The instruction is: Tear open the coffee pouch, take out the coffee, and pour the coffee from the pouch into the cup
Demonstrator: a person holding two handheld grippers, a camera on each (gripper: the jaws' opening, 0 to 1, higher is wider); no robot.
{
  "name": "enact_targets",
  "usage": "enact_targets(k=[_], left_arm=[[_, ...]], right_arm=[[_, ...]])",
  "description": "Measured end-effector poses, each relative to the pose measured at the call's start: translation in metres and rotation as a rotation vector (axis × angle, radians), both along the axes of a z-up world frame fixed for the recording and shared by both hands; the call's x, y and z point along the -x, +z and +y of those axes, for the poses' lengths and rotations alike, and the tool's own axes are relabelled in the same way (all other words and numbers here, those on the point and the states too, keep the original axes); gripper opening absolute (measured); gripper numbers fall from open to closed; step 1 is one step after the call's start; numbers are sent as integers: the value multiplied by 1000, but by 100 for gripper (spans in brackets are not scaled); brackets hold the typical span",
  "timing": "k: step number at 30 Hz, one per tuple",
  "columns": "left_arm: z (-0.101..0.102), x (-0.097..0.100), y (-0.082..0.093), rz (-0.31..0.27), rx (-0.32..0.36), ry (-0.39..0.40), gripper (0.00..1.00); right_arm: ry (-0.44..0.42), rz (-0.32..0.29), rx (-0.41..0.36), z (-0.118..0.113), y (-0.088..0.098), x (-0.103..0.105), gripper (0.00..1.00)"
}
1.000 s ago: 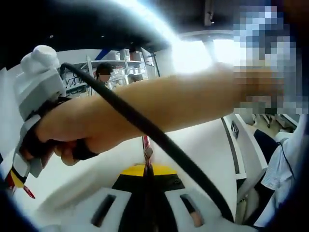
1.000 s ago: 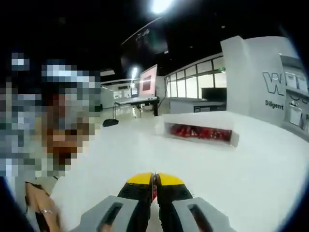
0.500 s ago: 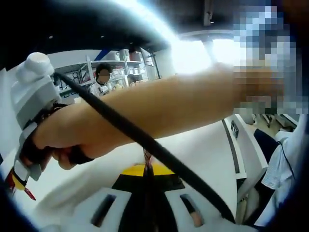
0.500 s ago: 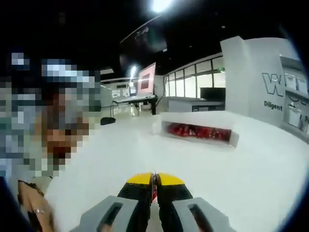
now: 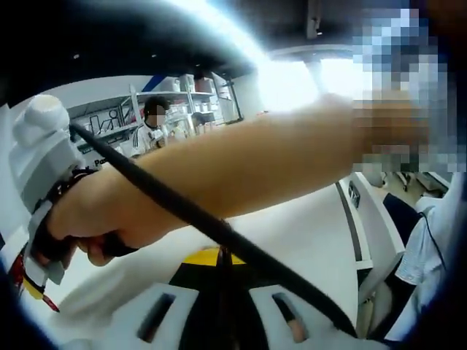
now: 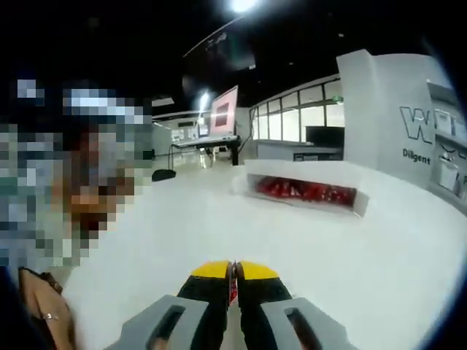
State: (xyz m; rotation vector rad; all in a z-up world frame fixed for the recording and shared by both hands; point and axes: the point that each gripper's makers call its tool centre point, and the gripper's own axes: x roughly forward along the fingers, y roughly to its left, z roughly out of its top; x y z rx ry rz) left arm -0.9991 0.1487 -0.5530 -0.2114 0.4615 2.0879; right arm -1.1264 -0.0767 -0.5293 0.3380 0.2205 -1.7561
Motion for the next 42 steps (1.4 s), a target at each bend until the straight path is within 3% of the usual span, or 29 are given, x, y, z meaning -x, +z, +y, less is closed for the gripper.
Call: enact_targets(k=[42], left_arm=[[0, 0, 0, 5, 3, -3, 5]], right_arm=[[30, 29, -66, -30, -24, 4, 6]])
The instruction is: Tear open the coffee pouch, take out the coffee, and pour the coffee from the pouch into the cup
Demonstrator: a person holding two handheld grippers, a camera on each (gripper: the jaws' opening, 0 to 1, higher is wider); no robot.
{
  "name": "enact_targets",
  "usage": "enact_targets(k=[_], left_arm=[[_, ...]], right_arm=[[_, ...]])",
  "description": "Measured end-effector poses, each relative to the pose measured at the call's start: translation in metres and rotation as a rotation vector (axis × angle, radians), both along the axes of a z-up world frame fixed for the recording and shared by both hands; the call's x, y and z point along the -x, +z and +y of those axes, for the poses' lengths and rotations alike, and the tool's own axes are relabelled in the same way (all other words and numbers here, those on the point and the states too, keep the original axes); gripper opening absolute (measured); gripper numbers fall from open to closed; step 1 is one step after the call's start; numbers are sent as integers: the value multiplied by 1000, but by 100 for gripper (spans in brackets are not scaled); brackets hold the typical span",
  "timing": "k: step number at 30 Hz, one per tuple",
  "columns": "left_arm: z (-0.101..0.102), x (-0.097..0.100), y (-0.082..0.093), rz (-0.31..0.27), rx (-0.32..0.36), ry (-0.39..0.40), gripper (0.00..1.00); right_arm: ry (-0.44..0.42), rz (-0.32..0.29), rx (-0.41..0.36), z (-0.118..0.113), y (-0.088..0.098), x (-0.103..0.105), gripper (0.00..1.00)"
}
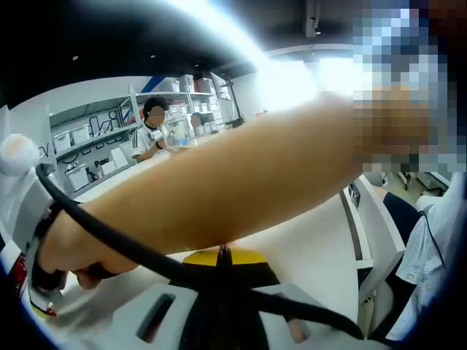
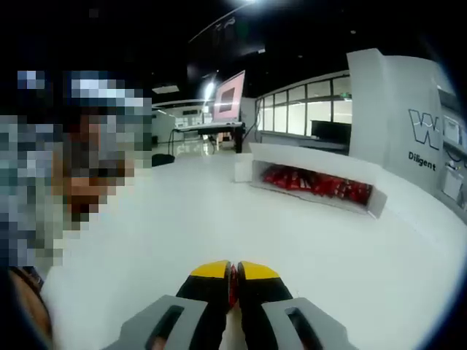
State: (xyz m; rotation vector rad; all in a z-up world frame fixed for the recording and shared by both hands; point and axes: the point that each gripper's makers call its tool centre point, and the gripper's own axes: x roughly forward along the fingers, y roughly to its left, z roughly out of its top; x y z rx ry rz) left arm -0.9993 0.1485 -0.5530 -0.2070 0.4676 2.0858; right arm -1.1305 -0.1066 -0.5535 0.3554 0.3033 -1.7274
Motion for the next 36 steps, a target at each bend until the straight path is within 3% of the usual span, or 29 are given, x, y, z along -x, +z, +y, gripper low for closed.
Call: enact_targets(k=[10, 17, 21, 25, 28, 31, 36], left_arm=[[0, 0, 0, 2, 0, 1, 5], [0, 0, 0, 2, 0, 1, 5], [0, 0, 0, 1, -1, -1, 5], [1, 0, 0, -3, -3, -5, 5], [1, 0, 0, -4, -4, -7, 5], [1, -1, 0, -6, -6, -10, 5], [2, -3, 1, -17, -15, -27, 5]], right_arm=[[17, 3, -6, 0, 0, -1, 7], [52, -30, 9, 0, -1, -11, 23], [44, -20, 23, 5, 5, -9, 26], [44, -25, 28, 7, 4, 3, 27], [40, -37, 8, 14, -4, -2, 28], [27, -38, 15, 17, -1, 6, 28], [24, -32, 23, 27, 1, 0, 28]])
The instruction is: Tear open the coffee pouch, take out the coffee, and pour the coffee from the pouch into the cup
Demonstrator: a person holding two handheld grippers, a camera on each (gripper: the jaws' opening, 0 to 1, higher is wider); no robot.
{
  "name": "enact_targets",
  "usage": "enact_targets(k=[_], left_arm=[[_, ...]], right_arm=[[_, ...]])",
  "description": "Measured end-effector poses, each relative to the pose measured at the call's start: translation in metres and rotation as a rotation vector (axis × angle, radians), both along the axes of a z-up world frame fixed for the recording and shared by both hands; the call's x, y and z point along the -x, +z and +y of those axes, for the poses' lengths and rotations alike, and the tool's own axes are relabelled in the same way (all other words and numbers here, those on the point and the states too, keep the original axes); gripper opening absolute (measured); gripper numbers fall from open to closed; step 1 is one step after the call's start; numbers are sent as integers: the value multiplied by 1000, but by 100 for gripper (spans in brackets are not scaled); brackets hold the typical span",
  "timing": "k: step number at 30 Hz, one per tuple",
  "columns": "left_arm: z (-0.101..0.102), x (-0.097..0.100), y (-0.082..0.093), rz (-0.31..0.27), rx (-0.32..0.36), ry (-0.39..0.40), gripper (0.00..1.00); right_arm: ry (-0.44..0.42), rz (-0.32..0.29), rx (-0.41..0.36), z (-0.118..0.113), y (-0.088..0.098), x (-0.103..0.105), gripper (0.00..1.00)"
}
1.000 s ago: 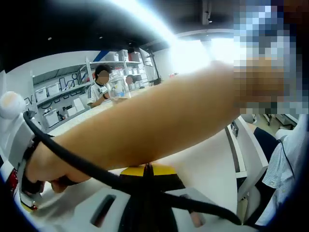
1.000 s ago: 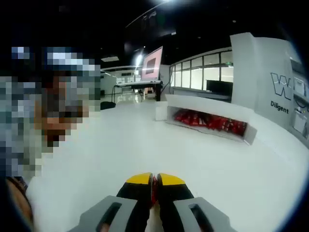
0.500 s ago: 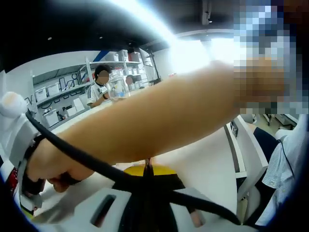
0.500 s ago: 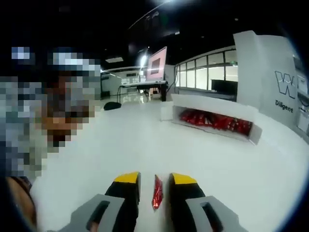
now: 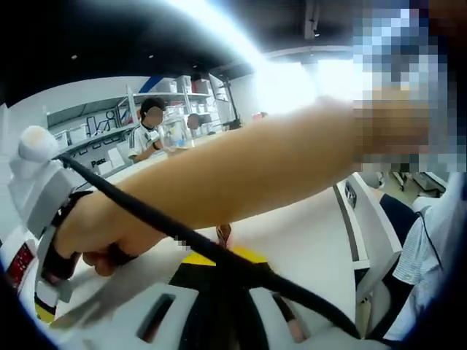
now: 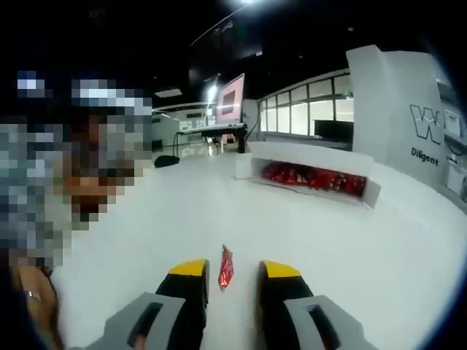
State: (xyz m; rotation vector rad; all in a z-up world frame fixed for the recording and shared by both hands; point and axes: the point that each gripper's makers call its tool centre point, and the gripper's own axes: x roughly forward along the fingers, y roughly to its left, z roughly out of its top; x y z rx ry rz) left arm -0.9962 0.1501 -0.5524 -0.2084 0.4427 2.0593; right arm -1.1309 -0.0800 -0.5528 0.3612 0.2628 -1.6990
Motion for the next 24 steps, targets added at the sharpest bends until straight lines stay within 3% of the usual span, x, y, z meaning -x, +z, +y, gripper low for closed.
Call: enact_targets(k=[24], left_arm=[[0, -2, 0, -6, -8, -5, 5]], right_arm=[[-11, 20, 61, 51, 8, -14, 28]])
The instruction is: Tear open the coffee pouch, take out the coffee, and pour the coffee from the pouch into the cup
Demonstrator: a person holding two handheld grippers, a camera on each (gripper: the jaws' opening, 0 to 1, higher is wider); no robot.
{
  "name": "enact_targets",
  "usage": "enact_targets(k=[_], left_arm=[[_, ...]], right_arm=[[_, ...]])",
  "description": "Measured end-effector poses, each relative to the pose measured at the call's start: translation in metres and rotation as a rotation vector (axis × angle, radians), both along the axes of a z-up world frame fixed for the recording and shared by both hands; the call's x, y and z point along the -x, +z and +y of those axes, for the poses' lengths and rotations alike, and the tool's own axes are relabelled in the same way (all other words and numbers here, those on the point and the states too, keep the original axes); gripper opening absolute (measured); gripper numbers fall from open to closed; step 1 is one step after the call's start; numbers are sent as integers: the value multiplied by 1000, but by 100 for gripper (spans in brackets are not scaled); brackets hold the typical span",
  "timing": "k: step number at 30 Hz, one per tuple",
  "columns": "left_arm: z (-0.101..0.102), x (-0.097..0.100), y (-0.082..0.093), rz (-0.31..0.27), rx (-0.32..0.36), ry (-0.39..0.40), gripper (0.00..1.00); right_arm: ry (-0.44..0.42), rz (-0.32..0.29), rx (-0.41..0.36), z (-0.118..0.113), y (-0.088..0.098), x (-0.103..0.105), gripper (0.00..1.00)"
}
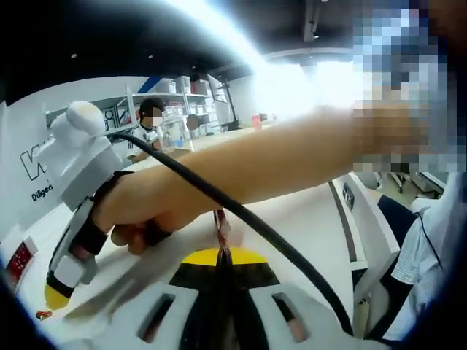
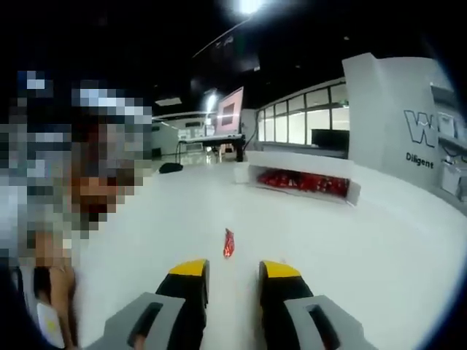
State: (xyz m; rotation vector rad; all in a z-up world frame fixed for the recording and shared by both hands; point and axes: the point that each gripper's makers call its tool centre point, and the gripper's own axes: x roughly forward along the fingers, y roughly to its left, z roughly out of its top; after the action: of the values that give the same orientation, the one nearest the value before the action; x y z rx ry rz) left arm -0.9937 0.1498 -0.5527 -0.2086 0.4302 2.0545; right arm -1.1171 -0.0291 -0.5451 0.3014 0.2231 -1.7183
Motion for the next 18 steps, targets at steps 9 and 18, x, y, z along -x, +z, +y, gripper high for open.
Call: enact_targets(k=[9, 18], left_arm=[[2, -2, -1, -4, -3, -4, 5], [2, -4, -1, -6, -4, -4, 5]], right_arm=[[4, 2, 7, 11, 1, -4, 28], [21, 3, 3, 20, 3, -10, 28]])
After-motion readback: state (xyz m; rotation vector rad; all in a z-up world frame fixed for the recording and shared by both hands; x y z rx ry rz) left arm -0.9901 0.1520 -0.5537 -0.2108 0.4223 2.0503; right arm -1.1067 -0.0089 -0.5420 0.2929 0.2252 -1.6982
